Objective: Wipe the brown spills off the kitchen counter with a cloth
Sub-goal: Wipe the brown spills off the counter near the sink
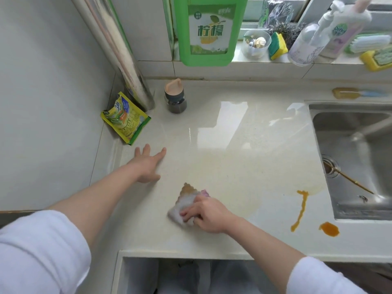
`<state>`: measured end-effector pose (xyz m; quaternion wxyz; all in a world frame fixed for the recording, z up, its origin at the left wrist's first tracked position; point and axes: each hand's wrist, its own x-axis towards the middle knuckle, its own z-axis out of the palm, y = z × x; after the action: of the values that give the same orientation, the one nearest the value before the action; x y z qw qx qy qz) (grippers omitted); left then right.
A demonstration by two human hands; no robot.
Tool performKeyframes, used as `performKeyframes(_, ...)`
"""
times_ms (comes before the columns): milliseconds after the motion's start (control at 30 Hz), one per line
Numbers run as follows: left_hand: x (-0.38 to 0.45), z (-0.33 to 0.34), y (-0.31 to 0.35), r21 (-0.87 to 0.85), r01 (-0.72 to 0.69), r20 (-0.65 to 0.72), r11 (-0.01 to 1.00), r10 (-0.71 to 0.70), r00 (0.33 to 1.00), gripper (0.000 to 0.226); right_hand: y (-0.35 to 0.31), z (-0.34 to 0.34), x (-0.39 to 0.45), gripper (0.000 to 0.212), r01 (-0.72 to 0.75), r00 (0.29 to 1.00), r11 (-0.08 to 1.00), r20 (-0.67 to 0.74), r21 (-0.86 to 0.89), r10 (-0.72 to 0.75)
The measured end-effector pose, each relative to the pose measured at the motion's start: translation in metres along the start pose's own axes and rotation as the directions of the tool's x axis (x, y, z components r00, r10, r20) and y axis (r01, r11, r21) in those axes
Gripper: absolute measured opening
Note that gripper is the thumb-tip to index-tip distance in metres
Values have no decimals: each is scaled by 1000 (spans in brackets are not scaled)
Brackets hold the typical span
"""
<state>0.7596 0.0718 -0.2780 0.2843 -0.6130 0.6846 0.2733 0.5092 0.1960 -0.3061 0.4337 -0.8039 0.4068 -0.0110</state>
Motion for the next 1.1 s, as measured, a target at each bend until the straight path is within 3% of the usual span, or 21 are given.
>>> performKeyframes(67,2,-1,7,-63,62,30,996,-60,998,93,46,-41,-7,41,-136,982,988,-120,75,144)
performKeyframes(133,1,3,5,-127,53,22,990,-51,998,79,74,-76,6,41,-372,796,898,-416,236,439)
performKeyframes(167,3,3,4,-163,54,18,985,-52,999,70,79,-89,20,42,-430,688,850,-500,304,527)
performKeyframes(200,5,2,6,-185,53,5,981,-53,999,64,73,-92,36,46,-455,646,840,-540,294,539)
performKeyframes(267,5,2,8,-184,65,-9,981,-68,998,57,49,-74,64,52,-420,766,898,-481,129,427)
performKeyframes(333,6,3,7,-174,71,-18,982,-76,997,56,18,-31,67,48,-173,948,985,-274,-16,162)
performKeyframes(367,5,4,7,-176,77,-21,981,-82,996,56,5,-7,55,43,10,992,998,-123,-63,-18)
performKeyframes(433,4,5,8,-185,87,-29,979,-94,995,58,-9,16,13,36,323,938,943,154,-79,-309)
performKeyframes(467,3,6,8,-189,92,-31,978,-100,995,59,-3,13,-5,36,353,916,935,221,-45,-335)
performKeyframes(533,1,7,10,-188,91,-32,978,-99,995,64,24,-15,-29,36,171,966,985,199,-14,-165)
performKeyframes(600,1,9,9,-173,91,-42,981,-99,994,69,63,-48,-40,34,-139,987,988,-74,70,144)
performKeyframes(667,2,12,10,-160,85,-57,983,-95,994,72,87,-63,-41,41,-339,832,910,-376,237,408)
performKeyframes(700,2,12,9,-162,92,-65,983,-104,993,71,82,-56,-34,46,-402,763,872,-424,279,487)
performKeyframes(733,3,11,10,-164,101,-75,981,-115,991,70,69,-40,-27,49,-435,746,864,-436,253,503)
performKeyframes(767,3,11,13,-155,114,-83,981,-128,988,68,49,-19,-24,50,-408,802,891,-389,197,453)
performKeyframes(833,0,8,24,-82,151,-119,985,-160,980,65,8,26,-34,46,-148,973,986,-165,81,160)
performKeyframes(867,-2,7,33,-45,167,-156,985,-172,973,64,-3,43,-49,44,-13,999,999,-29,47,14)
performKeyframes(900,-6,9,46,-27,153,-196,988,-155,968,63,-3,48,-69,41,24,999,998,39,60,-26)
performKeyframes(967,-12,13,73,-24,23,-244,999,-28,969,64,27,30,-101,36,-100,994,987,-23,129,104)
performKeyframes(1033,-19,25,107,-12,-119,-242,993,113,964,68,66,-1,-134,35,-298,921,937,-204,181,333)
performKeyframes(1100,-20,37,136,33,-166,-225,986,169,960,74,89,-25,-143,30,-468,710,824,-420,320,566)
